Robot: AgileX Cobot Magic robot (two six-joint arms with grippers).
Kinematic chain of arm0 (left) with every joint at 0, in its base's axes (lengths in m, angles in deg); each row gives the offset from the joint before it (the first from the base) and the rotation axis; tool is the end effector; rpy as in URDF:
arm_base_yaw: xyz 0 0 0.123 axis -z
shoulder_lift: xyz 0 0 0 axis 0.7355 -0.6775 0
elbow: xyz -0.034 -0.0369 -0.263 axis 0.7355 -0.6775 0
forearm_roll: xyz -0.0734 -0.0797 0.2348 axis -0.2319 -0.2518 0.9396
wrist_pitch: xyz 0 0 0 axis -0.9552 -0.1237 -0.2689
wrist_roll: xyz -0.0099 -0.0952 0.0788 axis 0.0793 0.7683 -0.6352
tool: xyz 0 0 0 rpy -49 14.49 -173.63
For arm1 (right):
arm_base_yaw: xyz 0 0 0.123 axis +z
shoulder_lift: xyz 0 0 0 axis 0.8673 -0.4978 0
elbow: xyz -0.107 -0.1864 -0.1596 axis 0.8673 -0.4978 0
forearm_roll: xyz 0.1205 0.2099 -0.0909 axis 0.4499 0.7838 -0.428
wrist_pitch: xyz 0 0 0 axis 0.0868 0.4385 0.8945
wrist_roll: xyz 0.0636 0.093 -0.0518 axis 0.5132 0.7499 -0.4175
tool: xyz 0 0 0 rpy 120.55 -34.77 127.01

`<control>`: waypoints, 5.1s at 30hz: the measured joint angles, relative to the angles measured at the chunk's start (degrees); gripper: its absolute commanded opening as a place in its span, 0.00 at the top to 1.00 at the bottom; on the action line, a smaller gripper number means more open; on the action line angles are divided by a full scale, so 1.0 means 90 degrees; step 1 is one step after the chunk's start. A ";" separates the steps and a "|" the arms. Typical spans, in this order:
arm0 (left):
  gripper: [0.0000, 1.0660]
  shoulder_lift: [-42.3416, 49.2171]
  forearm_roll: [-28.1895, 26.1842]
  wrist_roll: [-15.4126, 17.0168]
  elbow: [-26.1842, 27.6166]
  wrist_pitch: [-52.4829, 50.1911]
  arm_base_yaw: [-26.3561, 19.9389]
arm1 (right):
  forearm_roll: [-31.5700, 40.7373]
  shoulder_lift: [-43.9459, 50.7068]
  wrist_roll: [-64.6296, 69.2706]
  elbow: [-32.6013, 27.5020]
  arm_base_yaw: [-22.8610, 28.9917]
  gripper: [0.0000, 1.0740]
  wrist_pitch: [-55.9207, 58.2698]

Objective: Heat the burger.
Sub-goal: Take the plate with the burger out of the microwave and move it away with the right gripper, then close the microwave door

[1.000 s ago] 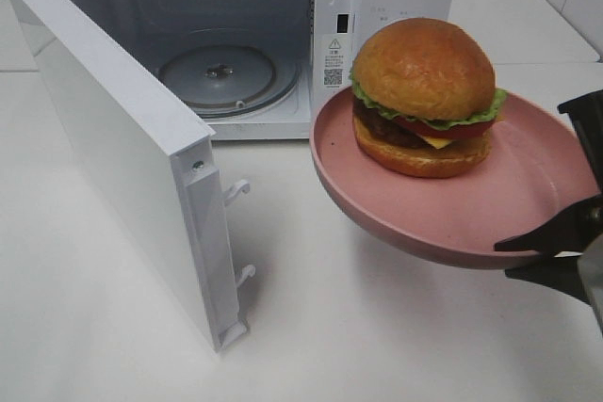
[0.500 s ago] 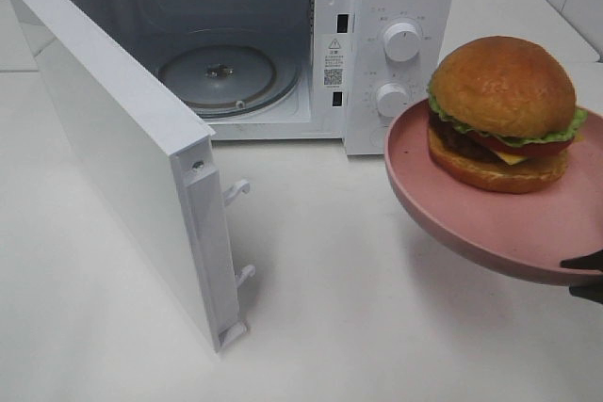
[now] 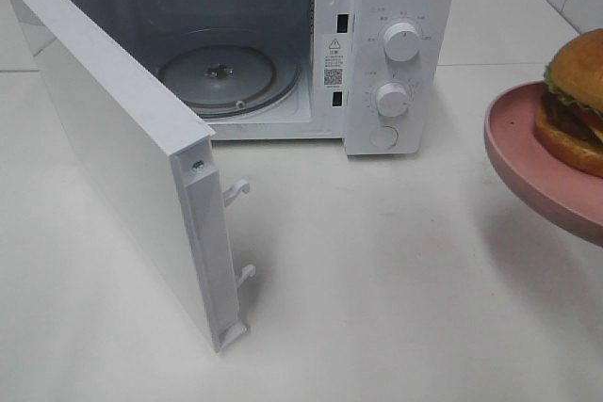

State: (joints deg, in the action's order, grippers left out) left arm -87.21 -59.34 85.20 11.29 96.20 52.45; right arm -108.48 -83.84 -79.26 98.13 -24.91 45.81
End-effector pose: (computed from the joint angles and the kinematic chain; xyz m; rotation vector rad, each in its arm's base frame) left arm 0.0456 -0.0183 0.2687 0.1545 2.0175 -0.1772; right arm 0.1456 0.0574 0.2012 -1.5638 1.8758 -0.4912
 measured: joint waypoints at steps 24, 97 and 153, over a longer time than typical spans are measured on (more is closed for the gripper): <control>0.06 0.0000 0.0000 0.0000 0.0000 0.0000 0.0000 | -0.2024 -0.1337 0.5596 0.0000 0.0000 1.00 0.0987; 0.06 0.0000 0.0000 0.0000 0.0000 0.0000 0.0000 | -0.4354 -0.5672 1.2427 0.0337 -0.0019 0.59 -0.0286; 0.06 0.0000 0.0000 0.0000 0.0000 0.0000 0.0000 | 0.1910 -0.0216 0.5176 0.1502 -0.0019 0.23 0.1057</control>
State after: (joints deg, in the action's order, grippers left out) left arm -87.21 -59.34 85.20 11.29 96.20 52.45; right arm -91.29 -85.79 -32.68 111.66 -25.08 55.32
